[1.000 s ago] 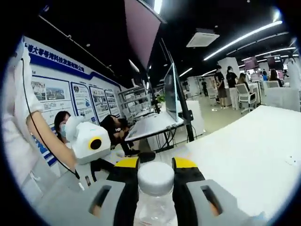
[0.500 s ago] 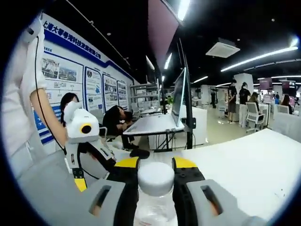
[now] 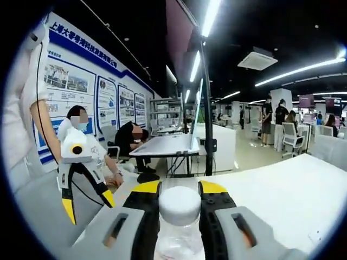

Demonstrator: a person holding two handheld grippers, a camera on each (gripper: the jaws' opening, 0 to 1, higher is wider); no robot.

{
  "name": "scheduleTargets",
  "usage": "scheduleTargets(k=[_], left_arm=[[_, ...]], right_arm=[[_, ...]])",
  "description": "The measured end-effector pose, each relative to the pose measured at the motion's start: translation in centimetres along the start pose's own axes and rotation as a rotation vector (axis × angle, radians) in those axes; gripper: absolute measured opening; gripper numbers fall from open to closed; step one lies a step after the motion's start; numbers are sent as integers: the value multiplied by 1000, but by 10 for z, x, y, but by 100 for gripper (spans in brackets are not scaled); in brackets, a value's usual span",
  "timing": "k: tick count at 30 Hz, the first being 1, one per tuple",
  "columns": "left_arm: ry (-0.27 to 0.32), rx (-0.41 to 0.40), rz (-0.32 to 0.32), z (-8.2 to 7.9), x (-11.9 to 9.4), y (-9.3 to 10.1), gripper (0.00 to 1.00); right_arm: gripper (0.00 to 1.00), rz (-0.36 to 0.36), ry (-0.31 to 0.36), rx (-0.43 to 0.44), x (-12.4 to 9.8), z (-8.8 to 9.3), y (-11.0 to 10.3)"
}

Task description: Arrange the tabletop items into an orderly group along one side of the table until the central work area is clear of visible clutter.

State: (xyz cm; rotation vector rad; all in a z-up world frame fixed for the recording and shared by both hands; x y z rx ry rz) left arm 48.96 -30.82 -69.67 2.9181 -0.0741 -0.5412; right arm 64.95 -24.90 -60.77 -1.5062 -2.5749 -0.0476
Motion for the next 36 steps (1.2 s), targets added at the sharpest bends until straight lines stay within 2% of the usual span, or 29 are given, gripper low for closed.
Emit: scheduleTargets(k=[6, 11, 16, 26, 32, 36], left_arm=[[-10, -11, -3, 7, 2, -2, 54], [-38, -3, 14, 13, 3, 2, 55], [-33, -17, 7, 13, 5, 0, 55], [-41, -33, 4, 16, 5, 2, 55], [-60, -9, 30, 19, 8, 12, 56], [-59, -17, 22, 18, 9, 13, 57]], right_arm=[[23, -2, -28, -14, 0, 7, 16], [23, -14, -30, -28, 2, 14, 27], [23, -29, -18, -19, 6, 18, 34], [23, -126, -30, 1, 5, 32, 29], [23, -146, -19, 8, -2, 34, 24], [23, -148, -2, 14, -5, 34, 23]])
Point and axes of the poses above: the point that each gripper's makers call its tool centre point, and the gripper's own axes: x roughly forward along the fingers, y roughly to its right, z roughly out of its underside, the point moved 3 cm from there along -x, roughly backward along the fingers, and after that the axes turned 15 degrees about y, right-handed, at the moved point
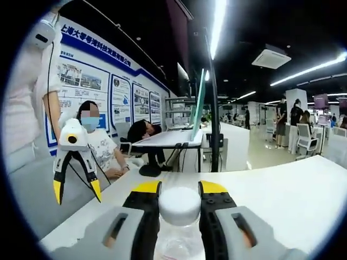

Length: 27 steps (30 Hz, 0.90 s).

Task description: Arrange the tabletop items into an orderly group along one side of the table until the central work area is clear of visible clutter.

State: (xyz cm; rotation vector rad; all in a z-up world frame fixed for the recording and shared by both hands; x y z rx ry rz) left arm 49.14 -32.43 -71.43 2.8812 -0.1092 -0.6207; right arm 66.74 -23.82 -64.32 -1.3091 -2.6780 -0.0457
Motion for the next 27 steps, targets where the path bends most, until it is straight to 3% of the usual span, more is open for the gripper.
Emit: scheduleTargets(k=[11, 13, 16, 18, 21, 24, 27], left_arm=[[26, -5, -31, -14, -8, -8, 59], [26, -1, -32, -14, -8, -9, 60], [23, 7, -37, -14, -10, -10, 61], [28, 11, -39, -17, -11, -11, 63], [30, 24, -40, -20, -11, -13, 64], [48, 20, -49, -26, -11, -14, 66], [51, 20, -62, -28, -8, -19, 70]], right_arm=[[25, 30, -13, 19, 3, 4, -1], [28, 63, -27, 9, 1, 7, 2], [38, 135, -1, 73, -1, 4, 8], [41, 159, 7, 35, -2, -1, 11], [49, 207, -14, 43, -6, -1, 11], [51, 313, -44, 102, -15, 1, 15], [51, 364, -62, 97, -21, 4, 10]])
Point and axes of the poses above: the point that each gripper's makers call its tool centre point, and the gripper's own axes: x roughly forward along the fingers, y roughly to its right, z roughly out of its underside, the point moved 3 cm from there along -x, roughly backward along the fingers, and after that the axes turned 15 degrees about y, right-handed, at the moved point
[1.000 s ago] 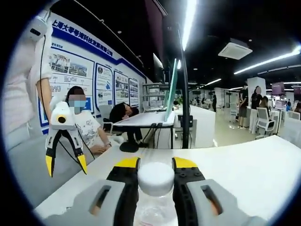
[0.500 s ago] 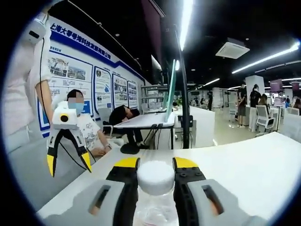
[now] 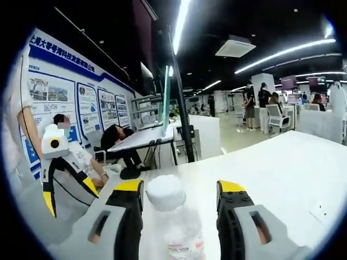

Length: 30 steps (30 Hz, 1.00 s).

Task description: Arrange the tabletop items into an orderly group along one side of the table until the central work area is clear of visible clutter.

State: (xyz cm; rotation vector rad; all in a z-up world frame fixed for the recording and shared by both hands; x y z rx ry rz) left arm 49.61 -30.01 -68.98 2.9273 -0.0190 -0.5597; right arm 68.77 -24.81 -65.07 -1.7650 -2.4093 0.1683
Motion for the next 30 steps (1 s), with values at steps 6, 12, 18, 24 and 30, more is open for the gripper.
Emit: scheduleTargets(k=[6, 12, 18, 24, 30], left_arm=[[6, -2, 4, -4, 4, 0, 71], [-1, 40, 22, -8, 6, 1, 69], [7, 49, 32, -14, 9, 3, 69], [-4, 59, 64, -13, 10, 6, 67], [-7, 71, 89, -13, 8, 6, 67]], right_arm=[[54, 104, 14, 38, -13, 2, 4], [55, 207, 10, 74, -33, 5, 9], [55, 248, 3, 97, -47, 6, 5], [55, 286, -8, 103, -62, 10, -5], [54, 302, -27, 104, -75, 16, -18]])
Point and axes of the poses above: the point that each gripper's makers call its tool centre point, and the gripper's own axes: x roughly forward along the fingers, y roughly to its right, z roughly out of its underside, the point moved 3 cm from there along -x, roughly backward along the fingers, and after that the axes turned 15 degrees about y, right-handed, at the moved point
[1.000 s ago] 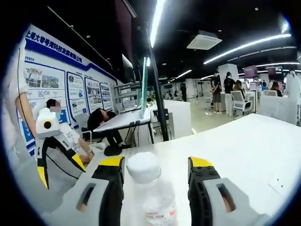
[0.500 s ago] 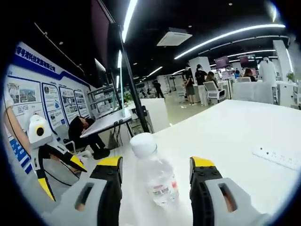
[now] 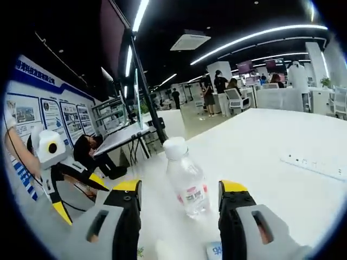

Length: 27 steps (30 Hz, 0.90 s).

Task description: Arrange the tabletop items into an orderly group along one side of the table until the central work area is clear of visible clutter.

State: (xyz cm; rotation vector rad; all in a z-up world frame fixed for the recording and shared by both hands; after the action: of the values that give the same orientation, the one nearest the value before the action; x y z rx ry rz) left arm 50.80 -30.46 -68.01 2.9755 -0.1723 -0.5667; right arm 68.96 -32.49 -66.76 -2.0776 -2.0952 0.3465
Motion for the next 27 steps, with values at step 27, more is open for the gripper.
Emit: scheduleTargets(k=[27], left_arm=[[53, -12, 85, -11, 8, 3, 65]], right_arm=[[54, 106, -83, -17, -56, 9, -29]])
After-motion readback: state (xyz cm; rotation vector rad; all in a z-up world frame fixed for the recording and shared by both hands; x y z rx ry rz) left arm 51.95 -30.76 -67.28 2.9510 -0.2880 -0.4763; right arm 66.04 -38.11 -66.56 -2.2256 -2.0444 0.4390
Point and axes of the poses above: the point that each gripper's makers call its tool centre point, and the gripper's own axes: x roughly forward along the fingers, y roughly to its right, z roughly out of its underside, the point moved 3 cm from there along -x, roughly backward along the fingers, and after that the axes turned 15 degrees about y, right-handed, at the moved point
